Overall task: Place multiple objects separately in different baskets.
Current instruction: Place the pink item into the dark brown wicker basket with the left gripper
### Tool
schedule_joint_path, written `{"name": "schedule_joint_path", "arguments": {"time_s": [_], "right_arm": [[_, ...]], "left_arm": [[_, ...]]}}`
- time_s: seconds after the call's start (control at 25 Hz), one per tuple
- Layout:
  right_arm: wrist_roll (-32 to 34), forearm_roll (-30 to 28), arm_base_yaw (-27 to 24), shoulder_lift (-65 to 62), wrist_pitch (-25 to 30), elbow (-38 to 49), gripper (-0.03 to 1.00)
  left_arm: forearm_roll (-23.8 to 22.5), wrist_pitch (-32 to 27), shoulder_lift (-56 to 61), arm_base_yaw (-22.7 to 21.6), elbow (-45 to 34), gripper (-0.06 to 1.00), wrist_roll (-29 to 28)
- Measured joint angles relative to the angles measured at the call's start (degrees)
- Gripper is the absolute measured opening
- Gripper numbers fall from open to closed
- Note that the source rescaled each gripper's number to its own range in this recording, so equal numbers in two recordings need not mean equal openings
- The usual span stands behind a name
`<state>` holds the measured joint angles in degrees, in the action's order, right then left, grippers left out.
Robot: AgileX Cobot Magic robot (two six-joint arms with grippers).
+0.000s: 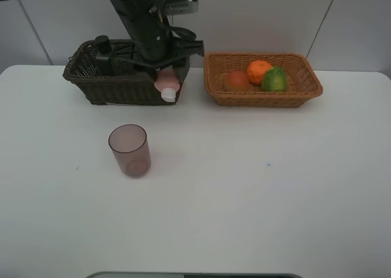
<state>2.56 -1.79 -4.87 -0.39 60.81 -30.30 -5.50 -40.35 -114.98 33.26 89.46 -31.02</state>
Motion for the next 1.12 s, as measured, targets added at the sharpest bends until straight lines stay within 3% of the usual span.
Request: {"name": "schedule_joint_path", "arguments": {"time_s": [0.24,0.6,1.12], "right_arm": [[0.0,0.0,0.0,0.0,0.0,0.0,1.00],[0.0,0.0,0.0,0.0,0.0,0.0,1.00],[0.0,0.0,0.0,0.0,0.0,0.0,1.00]], "left_arm": [[-0.2,4.2,0.2,-4.5,0.9,0.64,9.5],[-0.4,14.6,0.2,-10.5,1.1,0.64,17.8],[-1.9,29.1,-8.2,-12.3,1.2,0.64,20.7]]}}
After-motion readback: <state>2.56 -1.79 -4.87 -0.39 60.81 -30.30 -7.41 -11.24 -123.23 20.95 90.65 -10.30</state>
